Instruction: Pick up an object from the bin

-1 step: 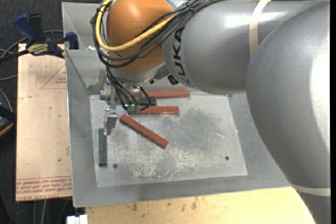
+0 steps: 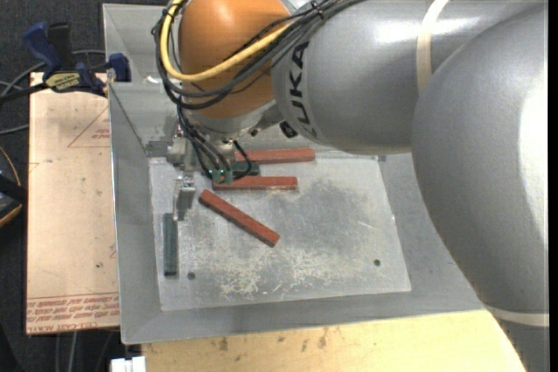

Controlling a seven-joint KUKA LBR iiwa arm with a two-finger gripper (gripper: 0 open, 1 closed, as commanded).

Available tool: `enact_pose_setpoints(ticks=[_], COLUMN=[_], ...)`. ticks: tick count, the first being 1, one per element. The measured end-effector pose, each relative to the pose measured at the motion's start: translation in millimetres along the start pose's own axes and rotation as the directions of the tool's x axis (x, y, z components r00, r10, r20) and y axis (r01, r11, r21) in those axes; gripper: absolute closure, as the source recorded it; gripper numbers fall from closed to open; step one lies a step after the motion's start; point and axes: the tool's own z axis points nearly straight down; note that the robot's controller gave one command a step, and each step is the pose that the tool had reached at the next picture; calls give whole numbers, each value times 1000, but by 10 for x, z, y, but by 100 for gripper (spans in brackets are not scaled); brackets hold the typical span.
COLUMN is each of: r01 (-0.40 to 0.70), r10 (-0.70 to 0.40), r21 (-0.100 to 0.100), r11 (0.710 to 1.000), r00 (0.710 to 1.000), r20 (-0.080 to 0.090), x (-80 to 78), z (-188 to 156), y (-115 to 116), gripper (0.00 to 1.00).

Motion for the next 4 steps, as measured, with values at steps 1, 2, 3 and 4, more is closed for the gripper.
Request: enact_pose_setpoints(ticks=[1,2,3,4], r01=[46,100,-24,-25], r10=[-46,-100,24,25], r21=[-2,6,-13,-7], r11=[999,995,1000,1000], r00=[999,995,1000,1000], r20=[5,2,15,13], x=[10,-185,-24,-19], z=[544,981,1278,1302], y=[-506,-712,-991,-1028], gripper=[0,0,100,0])
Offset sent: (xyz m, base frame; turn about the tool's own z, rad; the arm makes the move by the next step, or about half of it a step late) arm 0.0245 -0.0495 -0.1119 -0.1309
